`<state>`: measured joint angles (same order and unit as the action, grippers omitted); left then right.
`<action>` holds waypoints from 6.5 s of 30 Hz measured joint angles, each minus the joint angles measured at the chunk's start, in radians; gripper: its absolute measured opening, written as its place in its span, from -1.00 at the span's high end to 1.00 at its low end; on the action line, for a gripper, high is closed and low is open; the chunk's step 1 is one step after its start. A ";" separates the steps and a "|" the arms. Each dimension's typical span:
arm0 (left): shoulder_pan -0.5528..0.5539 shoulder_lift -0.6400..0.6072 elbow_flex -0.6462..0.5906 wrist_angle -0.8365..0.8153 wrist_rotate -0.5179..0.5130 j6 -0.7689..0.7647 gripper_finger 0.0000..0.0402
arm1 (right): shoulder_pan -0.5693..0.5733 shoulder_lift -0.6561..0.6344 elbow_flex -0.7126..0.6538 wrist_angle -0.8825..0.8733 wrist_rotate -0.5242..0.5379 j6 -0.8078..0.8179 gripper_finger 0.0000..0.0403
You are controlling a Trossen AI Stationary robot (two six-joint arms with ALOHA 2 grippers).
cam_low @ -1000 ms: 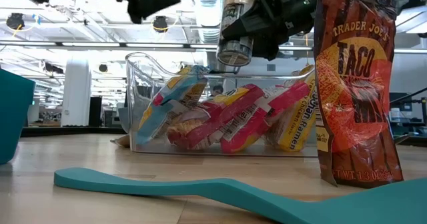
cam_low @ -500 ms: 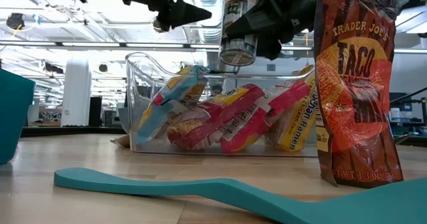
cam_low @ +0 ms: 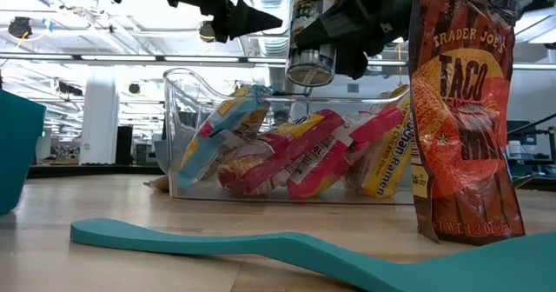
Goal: Pick & Place Food Item
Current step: Put the golden spice bottle into the dark blue bin
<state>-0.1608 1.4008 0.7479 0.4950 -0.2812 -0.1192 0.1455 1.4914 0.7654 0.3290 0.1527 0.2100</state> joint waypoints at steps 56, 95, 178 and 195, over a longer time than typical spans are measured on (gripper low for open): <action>0.069 0.254 0.188 0.031 0.153 -0.072 -0.87 | 0.001 0.000 -0.002 -0.022 -0.006 -0.003 -0.37; 0.071 0.260 0.187 0.043 0.156 -0.066 -0.35 | 0.011 -0.001 0.001 -0.022 -0.003 0.004 -0.37; 0.085 0.088 0.187 -0.189 0.087 -0.042 -0.35 | -0.053 -0.008 -0.001 -0.090 -0.075 -0.008 -0.67; -0.016 -0.139 0.187 -0.474 -0.066 -0.036 -0.38 | -0.056 -0.009 -0.001 -0.087 -0.075 -0.030 -0.56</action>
<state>-0.1766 1.2621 0.9344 0.0212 -0.3475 -0.1555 0.0897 1.4826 0.7647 0.2422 0.0776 0.1800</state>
